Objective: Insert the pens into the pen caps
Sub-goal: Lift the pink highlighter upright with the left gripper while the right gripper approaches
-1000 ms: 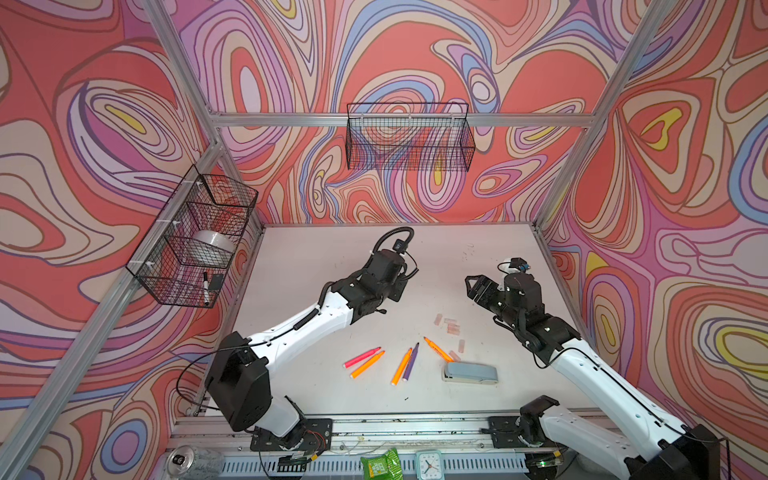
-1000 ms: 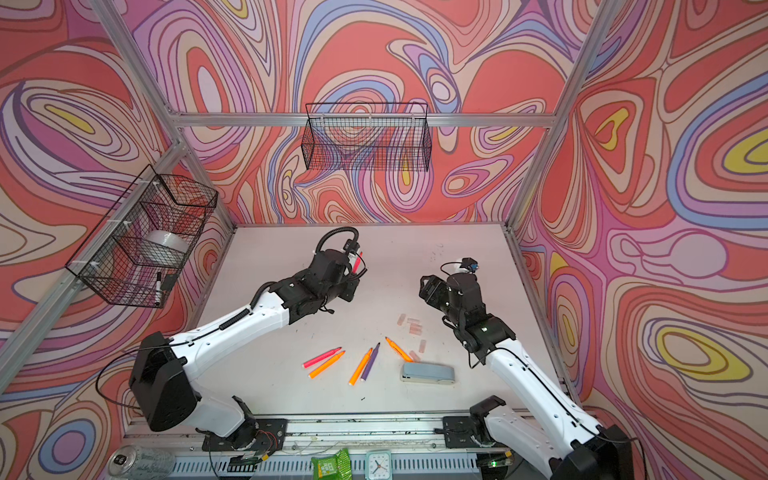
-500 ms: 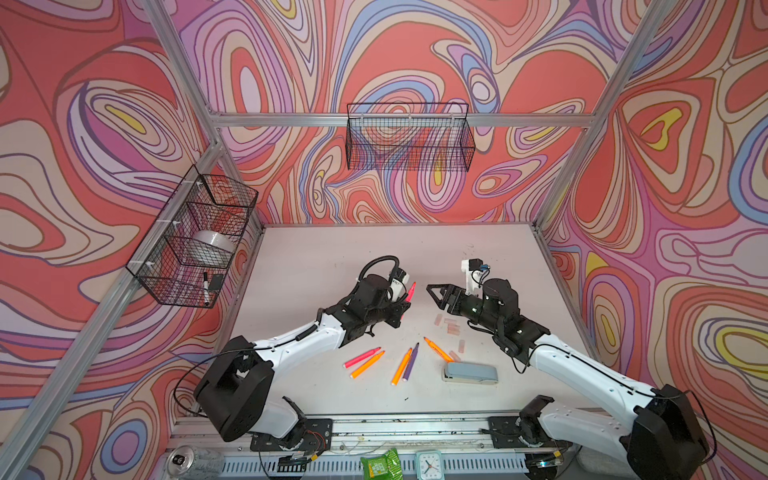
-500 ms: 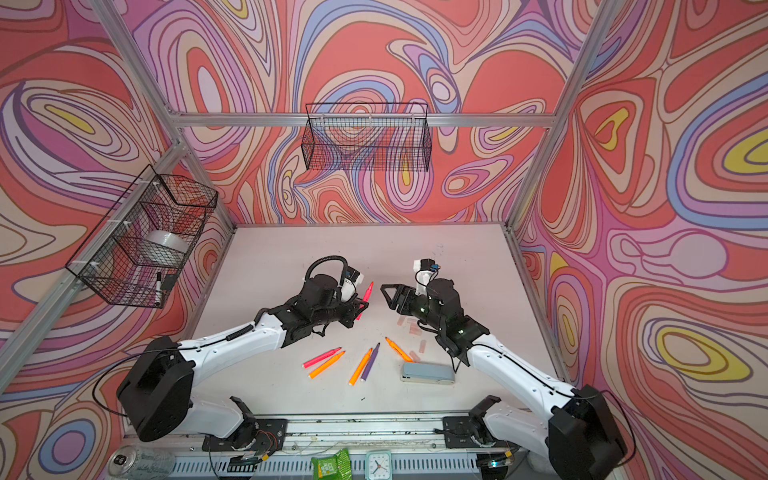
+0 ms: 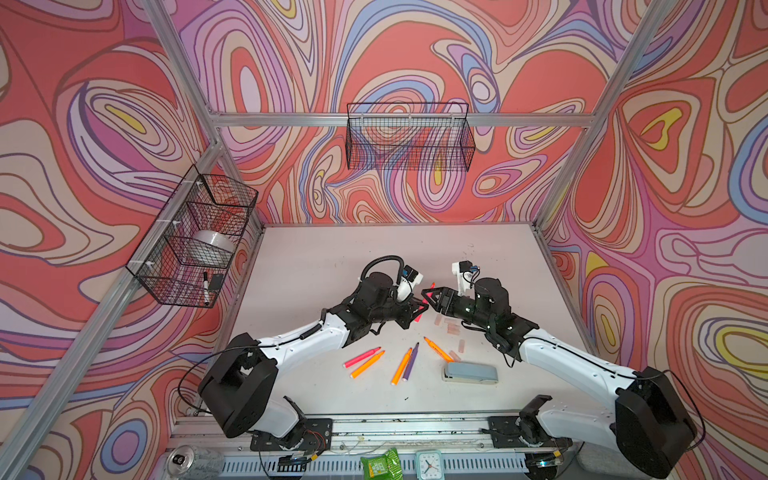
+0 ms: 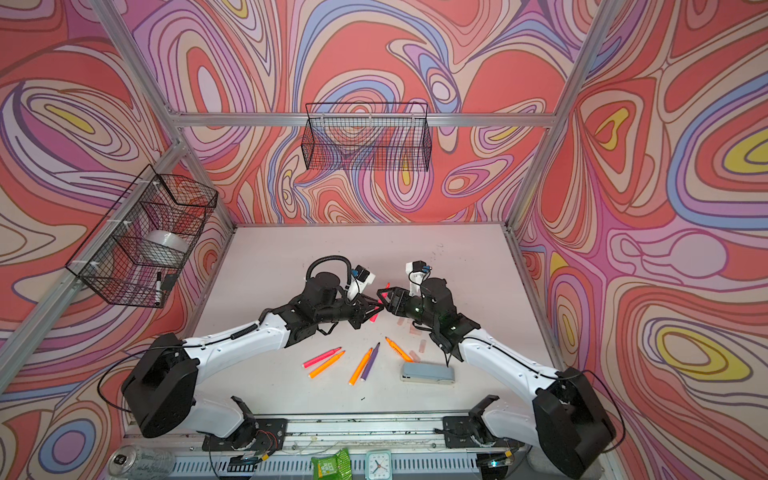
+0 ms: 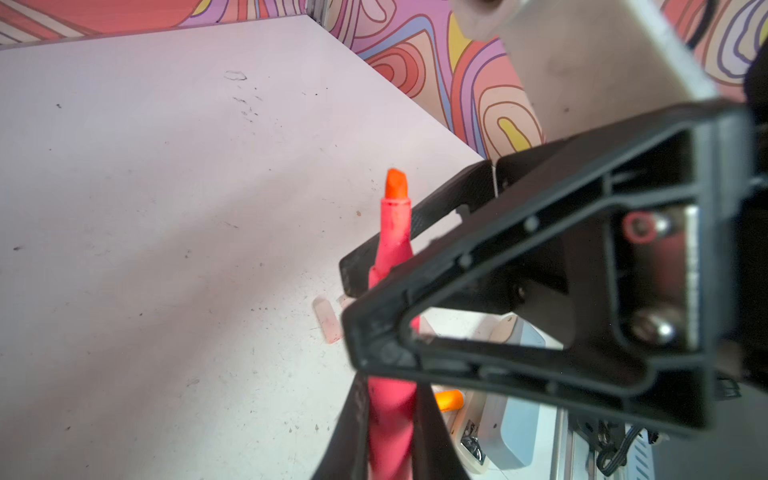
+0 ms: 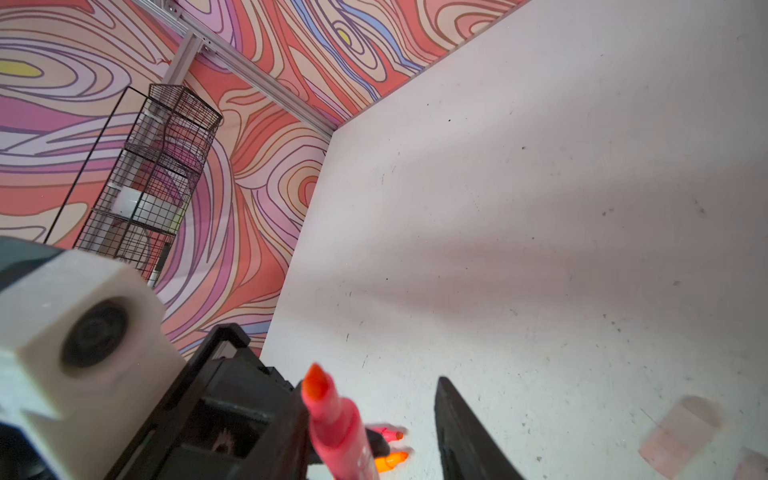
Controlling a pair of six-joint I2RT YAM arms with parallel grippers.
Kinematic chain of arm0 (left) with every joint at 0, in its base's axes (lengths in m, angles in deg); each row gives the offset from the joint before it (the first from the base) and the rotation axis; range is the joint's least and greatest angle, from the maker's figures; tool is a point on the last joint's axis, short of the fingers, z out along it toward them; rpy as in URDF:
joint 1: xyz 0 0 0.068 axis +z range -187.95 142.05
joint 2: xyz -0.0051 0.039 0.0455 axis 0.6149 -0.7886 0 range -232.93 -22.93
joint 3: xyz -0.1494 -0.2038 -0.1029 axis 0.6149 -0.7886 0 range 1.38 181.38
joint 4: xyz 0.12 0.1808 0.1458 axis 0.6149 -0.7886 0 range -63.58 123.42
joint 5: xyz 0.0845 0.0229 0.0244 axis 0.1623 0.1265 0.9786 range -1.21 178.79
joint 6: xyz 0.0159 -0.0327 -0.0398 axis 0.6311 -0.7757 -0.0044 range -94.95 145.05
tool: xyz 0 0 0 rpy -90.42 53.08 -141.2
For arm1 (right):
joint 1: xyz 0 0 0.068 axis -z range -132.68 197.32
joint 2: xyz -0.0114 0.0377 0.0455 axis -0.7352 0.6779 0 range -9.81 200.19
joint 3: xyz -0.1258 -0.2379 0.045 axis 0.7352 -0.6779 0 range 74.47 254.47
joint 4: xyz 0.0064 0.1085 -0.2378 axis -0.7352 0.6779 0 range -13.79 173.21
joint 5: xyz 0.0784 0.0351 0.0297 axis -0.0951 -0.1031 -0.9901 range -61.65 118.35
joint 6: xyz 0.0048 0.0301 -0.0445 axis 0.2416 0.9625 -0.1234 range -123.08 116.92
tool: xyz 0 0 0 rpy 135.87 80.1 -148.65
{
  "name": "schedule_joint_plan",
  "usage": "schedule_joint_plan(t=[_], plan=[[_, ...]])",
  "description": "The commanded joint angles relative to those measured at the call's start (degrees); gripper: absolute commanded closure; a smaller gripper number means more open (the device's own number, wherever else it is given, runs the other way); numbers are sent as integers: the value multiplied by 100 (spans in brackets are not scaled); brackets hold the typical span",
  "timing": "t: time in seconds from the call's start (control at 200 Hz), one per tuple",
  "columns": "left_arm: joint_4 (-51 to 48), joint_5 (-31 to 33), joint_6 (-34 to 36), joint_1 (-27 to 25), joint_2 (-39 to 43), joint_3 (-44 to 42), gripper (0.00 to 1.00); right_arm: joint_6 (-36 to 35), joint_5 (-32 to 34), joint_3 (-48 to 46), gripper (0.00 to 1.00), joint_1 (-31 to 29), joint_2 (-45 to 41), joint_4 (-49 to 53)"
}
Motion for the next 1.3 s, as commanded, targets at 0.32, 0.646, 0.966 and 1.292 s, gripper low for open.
schedule_joint_plan(t=[0.32, 0.646, 0.966, 1.292], plan=[[-400, 661, 303, -239, -167, 368, 100, -75, 285, 257, 80, -227, 87, 234], [-191, 753, 260, -243, -64, 177, 87, 55, 221, 197, 100, -296, 122, 56], [-264, 806, 269, -244, -147, 241, 73, 67, 203, 175, 100, -376, 137, -49], [-195, 801, 229, -248, -109, 188, 73, 161, 127, 124, 100, -455, 239, -245]])
